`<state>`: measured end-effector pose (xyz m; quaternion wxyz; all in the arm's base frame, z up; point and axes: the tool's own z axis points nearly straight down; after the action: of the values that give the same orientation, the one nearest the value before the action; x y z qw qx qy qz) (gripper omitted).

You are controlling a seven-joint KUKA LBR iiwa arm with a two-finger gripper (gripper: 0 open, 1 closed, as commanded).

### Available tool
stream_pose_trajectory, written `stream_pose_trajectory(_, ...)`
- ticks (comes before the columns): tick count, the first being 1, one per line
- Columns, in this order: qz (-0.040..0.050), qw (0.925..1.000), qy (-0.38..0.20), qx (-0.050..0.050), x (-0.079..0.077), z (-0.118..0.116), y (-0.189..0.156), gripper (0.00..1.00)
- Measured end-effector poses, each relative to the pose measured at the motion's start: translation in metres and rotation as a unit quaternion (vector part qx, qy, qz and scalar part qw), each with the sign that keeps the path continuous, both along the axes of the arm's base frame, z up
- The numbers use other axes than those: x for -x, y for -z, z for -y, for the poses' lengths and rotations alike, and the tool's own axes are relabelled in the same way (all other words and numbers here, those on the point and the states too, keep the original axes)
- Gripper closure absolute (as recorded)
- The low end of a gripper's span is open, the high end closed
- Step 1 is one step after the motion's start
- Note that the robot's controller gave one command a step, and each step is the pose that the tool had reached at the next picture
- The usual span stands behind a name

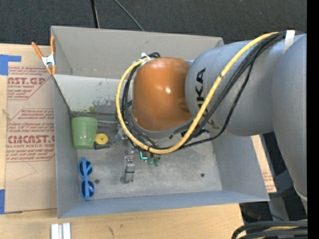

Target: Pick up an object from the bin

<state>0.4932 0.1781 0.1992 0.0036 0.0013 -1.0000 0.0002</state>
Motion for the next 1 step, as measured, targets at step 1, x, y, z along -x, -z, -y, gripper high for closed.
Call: stream_pose_trajectory(1,0.0039,0.9984,-0.057,0.000,-0.0888,0.0127,0.0869,0.00)
